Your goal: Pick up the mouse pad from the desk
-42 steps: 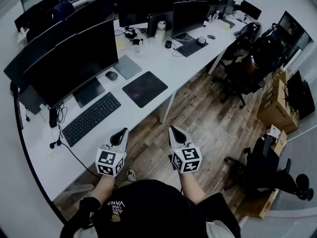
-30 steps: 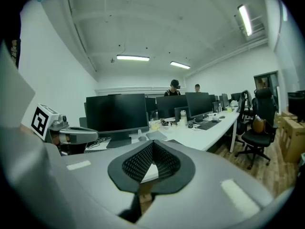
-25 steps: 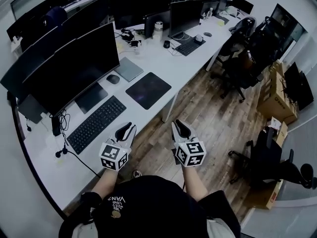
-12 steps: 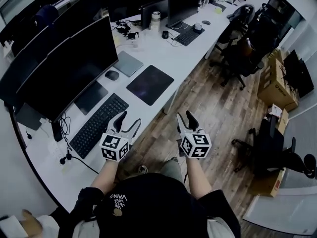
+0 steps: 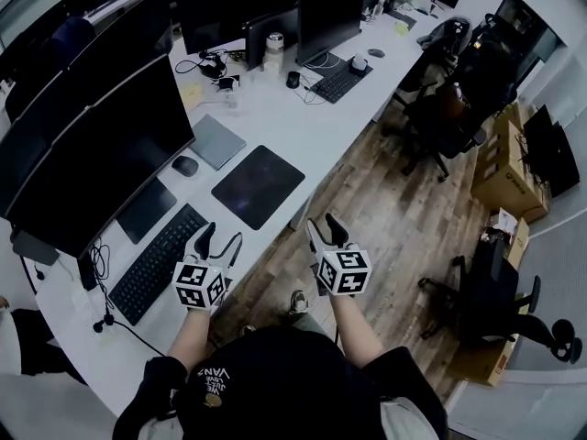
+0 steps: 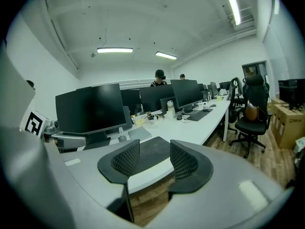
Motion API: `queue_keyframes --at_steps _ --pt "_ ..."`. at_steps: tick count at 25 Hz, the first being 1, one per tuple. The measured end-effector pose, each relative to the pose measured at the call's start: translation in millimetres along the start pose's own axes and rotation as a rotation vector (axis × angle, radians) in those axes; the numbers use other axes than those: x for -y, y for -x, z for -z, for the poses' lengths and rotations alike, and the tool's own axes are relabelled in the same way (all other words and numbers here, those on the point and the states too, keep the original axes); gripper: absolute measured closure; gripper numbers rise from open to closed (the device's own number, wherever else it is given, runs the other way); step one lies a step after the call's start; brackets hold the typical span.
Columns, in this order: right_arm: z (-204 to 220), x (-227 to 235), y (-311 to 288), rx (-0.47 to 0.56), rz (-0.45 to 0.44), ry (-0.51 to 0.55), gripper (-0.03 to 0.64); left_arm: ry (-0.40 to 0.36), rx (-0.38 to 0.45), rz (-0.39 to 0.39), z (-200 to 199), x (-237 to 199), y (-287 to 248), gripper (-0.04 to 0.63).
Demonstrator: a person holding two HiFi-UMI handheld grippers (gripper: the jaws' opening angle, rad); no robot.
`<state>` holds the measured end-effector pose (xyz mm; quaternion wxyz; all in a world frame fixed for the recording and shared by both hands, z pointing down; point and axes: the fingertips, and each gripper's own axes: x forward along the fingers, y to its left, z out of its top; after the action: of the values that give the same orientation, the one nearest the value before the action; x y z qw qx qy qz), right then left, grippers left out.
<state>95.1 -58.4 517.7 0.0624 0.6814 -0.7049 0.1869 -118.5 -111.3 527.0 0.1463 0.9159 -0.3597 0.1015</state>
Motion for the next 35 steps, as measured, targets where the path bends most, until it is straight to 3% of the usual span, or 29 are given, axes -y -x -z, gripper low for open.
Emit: queue_keyframes --at_steps 9,15,20,35 --pt "-25.5 66.1 -72.5 -0.061 -0.105 0.076 0.417 0.044 0.025 -0.145 -14.0 -5.4 -73.9 0.324" --pt "-18.9 83.0 -121.9 -0.131 -0.183 0.116 0.408 0.044 -0.016 -0.254 -7.1 -24.4 -99.3 0.321" --pt "6.2 81.2 -151.7 -0.210 -0.208 0.110 0.402 0.065 -0.090 -0.317 9.6 -55.7 -103.9 0.318" --pt "51.4 93.4 -213.6 -0.350 -0.085 0.060 0.396 0.129 -0.420 -0.310 71.2 -138.4 -160.8 0.281"
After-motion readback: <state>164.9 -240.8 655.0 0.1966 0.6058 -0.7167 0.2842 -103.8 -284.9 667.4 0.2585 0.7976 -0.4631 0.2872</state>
